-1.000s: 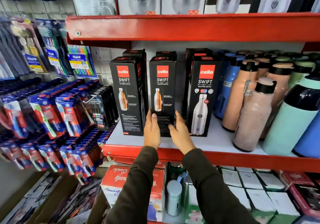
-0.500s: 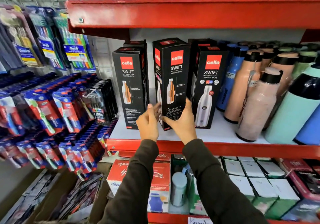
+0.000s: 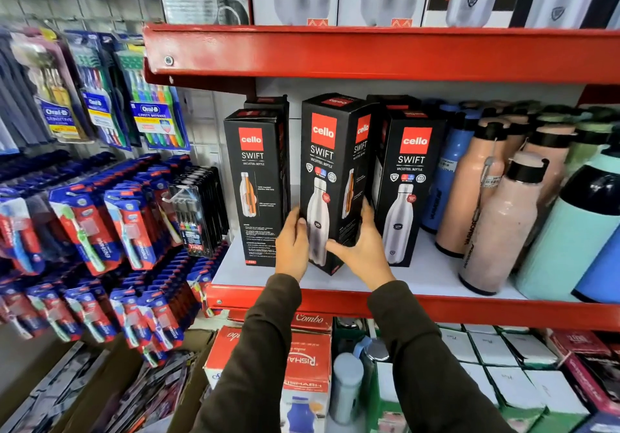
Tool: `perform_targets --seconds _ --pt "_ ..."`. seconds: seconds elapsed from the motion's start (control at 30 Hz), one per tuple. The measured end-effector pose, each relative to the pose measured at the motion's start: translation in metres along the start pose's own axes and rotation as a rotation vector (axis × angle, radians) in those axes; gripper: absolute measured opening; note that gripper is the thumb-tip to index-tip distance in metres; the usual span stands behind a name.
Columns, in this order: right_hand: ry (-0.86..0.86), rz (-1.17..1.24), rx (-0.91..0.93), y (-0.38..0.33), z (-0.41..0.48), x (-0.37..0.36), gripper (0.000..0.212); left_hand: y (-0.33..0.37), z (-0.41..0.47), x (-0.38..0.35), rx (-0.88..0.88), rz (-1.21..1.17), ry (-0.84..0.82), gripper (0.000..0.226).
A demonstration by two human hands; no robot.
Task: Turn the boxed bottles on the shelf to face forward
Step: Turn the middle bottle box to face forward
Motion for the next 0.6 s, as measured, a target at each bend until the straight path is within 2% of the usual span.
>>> perform_targets --seconds 0.27,0.6 --pt "-0.032 -0.068 0.024 0.006 0.003 -0.004 0.090 0.006 -0.006 0.001 -0.085 -0.008 0.080 0.035" --pt "-0.066 -0.210 0.046 0.014 0.003 -0.010 0.075 -0.011 -0.010 -0.005 -0.006 0.055 0.104 0.038"
Point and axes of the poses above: each hand's wrist, its own z-axis towards the middle knuckle, its own x-axis out of the back of the hand, y = z × x, the point moved 6 cm from there along z, towards the middle knuckle, and after that the axes turned 9 degrees about y, right-handed, at the moved point
